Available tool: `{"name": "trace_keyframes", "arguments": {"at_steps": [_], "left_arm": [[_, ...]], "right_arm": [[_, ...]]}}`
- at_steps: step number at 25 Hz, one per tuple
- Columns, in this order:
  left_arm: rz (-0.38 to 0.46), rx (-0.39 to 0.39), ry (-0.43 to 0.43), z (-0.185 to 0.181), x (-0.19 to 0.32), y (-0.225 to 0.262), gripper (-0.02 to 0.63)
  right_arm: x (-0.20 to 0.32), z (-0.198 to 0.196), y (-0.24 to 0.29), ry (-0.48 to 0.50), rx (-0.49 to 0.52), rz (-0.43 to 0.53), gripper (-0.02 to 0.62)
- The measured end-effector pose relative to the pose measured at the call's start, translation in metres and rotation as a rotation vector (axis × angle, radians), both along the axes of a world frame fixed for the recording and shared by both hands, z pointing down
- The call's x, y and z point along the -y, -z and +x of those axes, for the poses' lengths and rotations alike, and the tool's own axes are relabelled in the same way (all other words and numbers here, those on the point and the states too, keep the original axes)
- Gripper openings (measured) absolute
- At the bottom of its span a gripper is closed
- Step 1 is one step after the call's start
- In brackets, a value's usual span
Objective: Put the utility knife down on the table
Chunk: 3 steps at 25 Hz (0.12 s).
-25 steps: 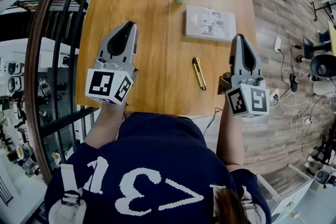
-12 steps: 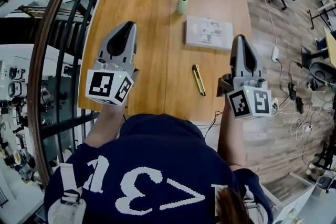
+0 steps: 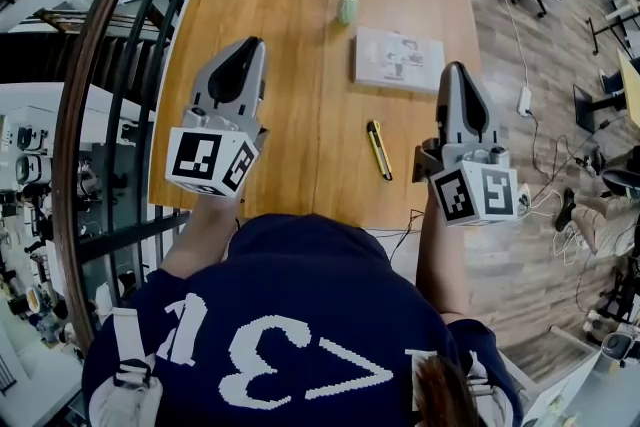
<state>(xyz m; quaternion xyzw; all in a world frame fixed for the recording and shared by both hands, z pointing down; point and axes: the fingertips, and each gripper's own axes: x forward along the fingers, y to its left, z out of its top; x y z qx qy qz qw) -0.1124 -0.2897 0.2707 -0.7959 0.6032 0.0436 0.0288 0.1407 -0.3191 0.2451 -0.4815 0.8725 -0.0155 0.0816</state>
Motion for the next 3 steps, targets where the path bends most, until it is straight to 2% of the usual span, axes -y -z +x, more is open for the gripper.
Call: {"name": "trace_keyframes", "arguments": {"at_steps": [3], "left_arm": [[-0.004,-0.001,-0.001,0.0007,0.0023,-0.0002,0.035]], "right_arm": [[0.0011,-0.0020,0.0012,0.005,-0.006,0.000,0.026]]}}
